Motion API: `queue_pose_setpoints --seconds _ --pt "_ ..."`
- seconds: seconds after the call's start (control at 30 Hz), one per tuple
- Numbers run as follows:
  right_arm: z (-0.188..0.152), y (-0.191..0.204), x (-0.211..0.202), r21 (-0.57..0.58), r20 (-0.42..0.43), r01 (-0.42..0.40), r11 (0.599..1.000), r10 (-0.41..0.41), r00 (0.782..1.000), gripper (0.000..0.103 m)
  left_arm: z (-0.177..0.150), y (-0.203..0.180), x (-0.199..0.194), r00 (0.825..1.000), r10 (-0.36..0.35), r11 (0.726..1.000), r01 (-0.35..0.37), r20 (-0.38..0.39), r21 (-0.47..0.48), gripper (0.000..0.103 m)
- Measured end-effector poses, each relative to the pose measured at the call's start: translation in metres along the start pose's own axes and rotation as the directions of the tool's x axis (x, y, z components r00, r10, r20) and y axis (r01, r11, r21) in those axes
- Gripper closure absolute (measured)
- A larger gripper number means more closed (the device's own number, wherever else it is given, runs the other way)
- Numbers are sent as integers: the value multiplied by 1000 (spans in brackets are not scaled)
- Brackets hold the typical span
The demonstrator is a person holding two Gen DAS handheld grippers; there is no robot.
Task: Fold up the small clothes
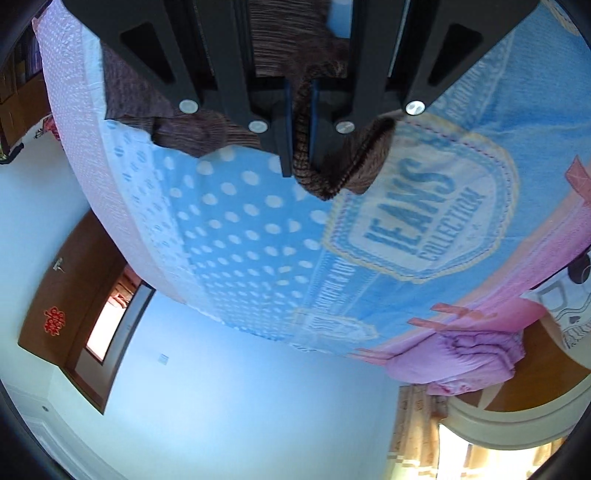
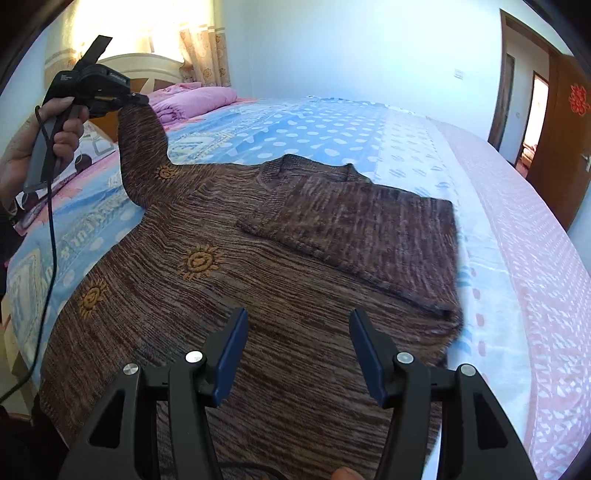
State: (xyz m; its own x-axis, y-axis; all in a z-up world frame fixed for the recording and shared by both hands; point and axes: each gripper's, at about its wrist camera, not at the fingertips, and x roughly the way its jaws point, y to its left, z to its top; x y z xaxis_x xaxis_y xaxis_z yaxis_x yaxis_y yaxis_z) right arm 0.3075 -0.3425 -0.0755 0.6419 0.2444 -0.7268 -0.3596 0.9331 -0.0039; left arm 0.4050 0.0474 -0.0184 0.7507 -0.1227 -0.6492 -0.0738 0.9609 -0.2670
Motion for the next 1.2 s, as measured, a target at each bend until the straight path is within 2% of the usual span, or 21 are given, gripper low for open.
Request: queue_pose_setpoints --seconds 0.27,0.37,0.47,0.53,0.63,0.73,0.77,0.8,0.83,0.87,0.9,0.93,0.97,1.0,1.03,1.07,1.1,1.17,1.2 --pt "-9 -20 0 56 -6 4 998 -3 1000 45 -25 -71 22 994 -101 995 102 -48 13 96" --pt "-10 -23 0 69 -5 -5 998 5 1000 45 -48 -98 38 989 -124 992 127 -75 28 96" --pt "-12 -24 2 75 -5 -8 997 8 1000 45 -81 -127 59 988 -112 990 121 -109 78 96" --pt "-14 -25 4 88 -6 -7 996 7 1000 45 -103 -144 77 989 -68 989 84 -131 125 94" --pt "-17 -27 8 99 -13 -11 995 12 1000 45 -129 -160 96 975 -37 979 80 -218 189 81" --pt "-20 -27 12 90 -14 -9 996 10 1000 45 -143 -159 77 977 -55 958 110 -207 266 79" --pt "-21 -28 13 87 -9 -11 996 12 1000 45 -144 -156 67 980 -65 951 118 -189 286 72" --pt "-21 -28 14 90 -8 -13 996 14 1000 45 -144 -149 53 985 -72 942 119 -156 315 56" --pt "-21 -29 15 95 -8 -19 995 20 1000 45 -142 -137 35 993 -67 933 96 -94 346 45" --pt "-21 -30 16 103 -8 -28 994 29 1000 45 -142 -128 24 998 -53 930 64 -42 362 25" --pt "-21 -31 16 112 -9 -32 993 33 999 45 -139 -116 16 1000 -25 927 18 14 374 18" --pt "-19 -31 17 121 -13 -35 992 37 999 45 -136 -96 9 996 37 916 -68 87 395 18" --pt "-15 -30 17 126 -17 -44 991 46 999 45 -132 -84 11 990 85 903 -126 116 412 19" --pt "-12 -29 18 128 -20 -54 990 57 998 45 -127 -67 17 977 166 880 -209 136 427 19" --pt "-4 -25 19 128 -25 -75 989 78 997 45 -122 -51 26 957 253 856 -291 145 427 19" --pt "4 -21 20 122 -31 -99 987 104 994 45 -117 -36 34 941 310 843 -338 136 417 20" --pt "14 -16 23 115 -42 -127 985 132 990 45 -114 -25 39 939 325 847 -342 112 407 20" --pt "40 -7 36 125 -56 -192 973 200 978 45 -109 1 56 940 340 876 -325 22 356 20" --pt "55 -3 45 139 -56 -230 963 239 969 45 -110 4 59 941 337 884 -319 5 341 20"
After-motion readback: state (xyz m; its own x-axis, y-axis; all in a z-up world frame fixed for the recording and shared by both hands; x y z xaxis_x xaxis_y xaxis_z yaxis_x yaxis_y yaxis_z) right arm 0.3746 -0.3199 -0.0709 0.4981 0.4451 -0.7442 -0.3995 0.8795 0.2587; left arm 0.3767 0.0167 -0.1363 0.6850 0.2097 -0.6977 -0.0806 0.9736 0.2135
